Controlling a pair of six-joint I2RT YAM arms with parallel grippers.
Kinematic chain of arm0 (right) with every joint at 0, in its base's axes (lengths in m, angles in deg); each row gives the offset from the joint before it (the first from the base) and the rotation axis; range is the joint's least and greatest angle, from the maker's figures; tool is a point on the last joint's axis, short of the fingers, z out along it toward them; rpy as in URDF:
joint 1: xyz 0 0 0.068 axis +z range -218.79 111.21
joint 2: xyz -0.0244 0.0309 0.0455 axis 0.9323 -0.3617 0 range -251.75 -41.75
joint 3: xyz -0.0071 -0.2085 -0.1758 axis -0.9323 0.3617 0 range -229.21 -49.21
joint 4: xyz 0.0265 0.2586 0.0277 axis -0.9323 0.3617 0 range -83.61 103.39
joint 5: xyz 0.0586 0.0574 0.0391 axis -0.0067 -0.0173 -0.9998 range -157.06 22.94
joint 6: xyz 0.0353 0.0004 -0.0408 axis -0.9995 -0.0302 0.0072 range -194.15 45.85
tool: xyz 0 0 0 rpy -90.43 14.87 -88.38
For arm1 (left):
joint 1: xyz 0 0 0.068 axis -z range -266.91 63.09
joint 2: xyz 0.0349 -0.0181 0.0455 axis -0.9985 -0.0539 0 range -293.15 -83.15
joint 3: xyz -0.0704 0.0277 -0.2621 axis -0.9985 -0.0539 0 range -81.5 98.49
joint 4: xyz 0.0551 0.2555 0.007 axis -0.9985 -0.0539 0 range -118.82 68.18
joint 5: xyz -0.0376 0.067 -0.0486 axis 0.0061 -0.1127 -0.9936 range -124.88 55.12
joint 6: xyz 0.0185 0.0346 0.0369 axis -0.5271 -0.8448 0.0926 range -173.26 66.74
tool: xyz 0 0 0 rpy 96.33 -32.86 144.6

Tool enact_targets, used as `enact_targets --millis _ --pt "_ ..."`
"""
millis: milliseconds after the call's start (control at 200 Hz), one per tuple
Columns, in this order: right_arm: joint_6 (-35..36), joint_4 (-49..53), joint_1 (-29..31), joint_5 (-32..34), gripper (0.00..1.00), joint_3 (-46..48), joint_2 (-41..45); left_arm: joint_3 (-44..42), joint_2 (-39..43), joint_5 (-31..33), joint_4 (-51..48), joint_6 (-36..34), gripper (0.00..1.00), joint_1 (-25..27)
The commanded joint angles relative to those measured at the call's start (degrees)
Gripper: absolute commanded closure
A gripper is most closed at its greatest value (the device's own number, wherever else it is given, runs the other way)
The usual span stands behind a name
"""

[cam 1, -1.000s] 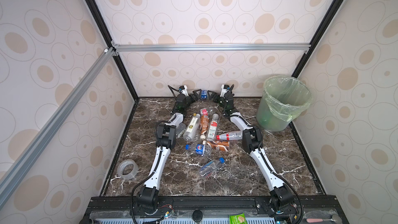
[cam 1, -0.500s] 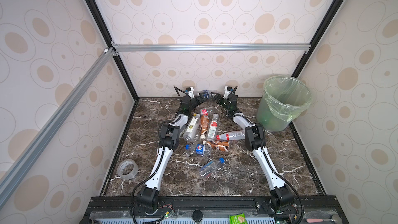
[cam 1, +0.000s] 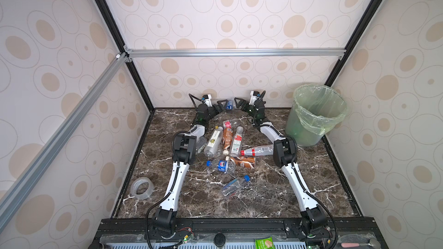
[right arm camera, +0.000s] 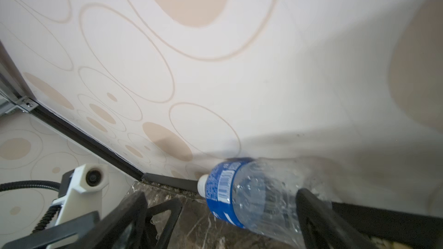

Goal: Throw the plastic bottles in the bin

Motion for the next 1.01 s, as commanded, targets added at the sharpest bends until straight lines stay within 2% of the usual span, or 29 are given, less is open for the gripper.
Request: enact_targets --millis 0,190,390,1000 --pt "-0.1 0.7 0.0 1.9 0.00 -2.2 -1.9 4.8 0.7 -0.3 -0.9 -1.5 0.01 -1.0" --pt "-0.2 0.5 0.0 2.6 0.00 -2.3 -2.9 13.2 -5.7 1.9 -4.2 -1.9 0.01 -1.1" --pt "1.0 2.4 0.1 3.8 0.01 -6.5 -5.3 13.3 -7.4 3.5 -3.3 -2.3 0.01 -0.6" --pt "0.5 2.4 0.9 6.1 0.01 -7.7 -6.7 15.3 -10.7 5.9 -1.9 -1.3 0.01 1.8"
